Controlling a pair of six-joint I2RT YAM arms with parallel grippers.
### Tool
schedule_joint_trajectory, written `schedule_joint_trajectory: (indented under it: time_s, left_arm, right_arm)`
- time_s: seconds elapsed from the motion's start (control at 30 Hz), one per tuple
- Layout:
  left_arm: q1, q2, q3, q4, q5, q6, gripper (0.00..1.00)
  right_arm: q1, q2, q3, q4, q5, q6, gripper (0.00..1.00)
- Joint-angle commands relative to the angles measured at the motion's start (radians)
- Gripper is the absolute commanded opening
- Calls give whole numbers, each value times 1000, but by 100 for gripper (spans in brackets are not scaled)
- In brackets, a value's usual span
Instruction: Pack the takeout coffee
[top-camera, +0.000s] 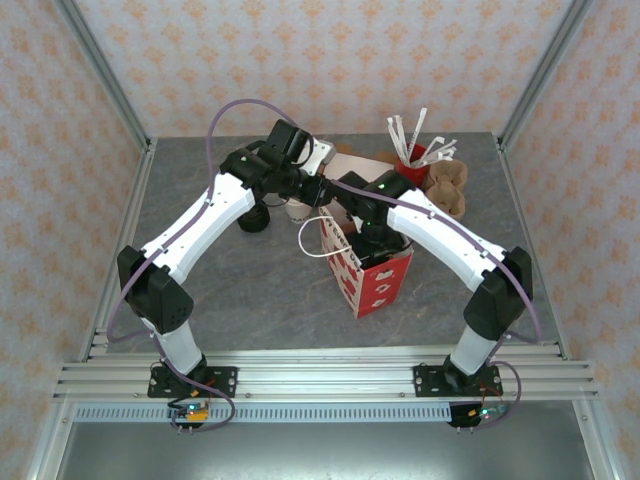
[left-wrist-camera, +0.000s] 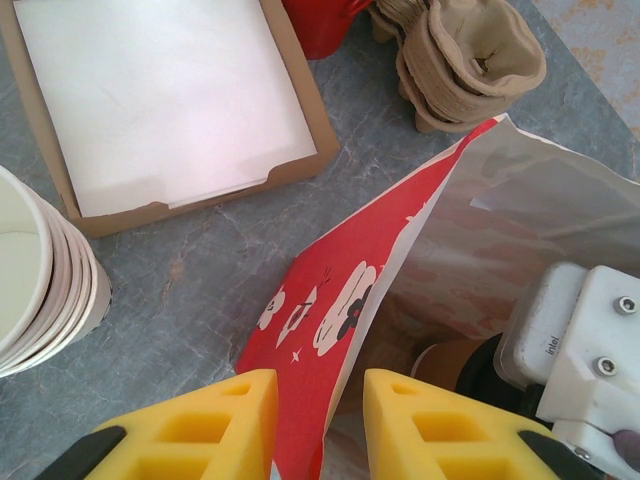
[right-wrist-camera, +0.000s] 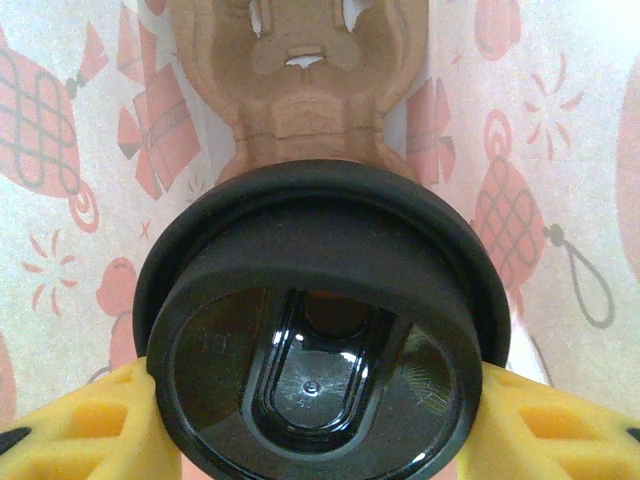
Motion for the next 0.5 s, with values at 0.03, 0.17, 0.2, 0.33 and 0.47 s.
schedule_joint_trajectory:
  time_s: [0.03,0.17,0.2,0.33,0.47]
  left_arm:
    - [-2,-16,-4,9,-7,-1,29]
    - [-3,-17,-3,7,-9,1,29]
    - [-2,-18,-3,7,-8,1,29]
    - [-2,-18,-3,7,-9,2,29]
    - [-2,-16,-3,5,-7,-1,29]
  right_arm:
    - [-8,-14,-26,9,4,-12,53]
    - [-18,-13,-40,18,4,-13,53]
    - [-20,-14,-45,21,4,-13,53]
    - [-21,-13,-58,35,-3,-17,53]
    - [-22,-11,-67,45,-8,-16,52]
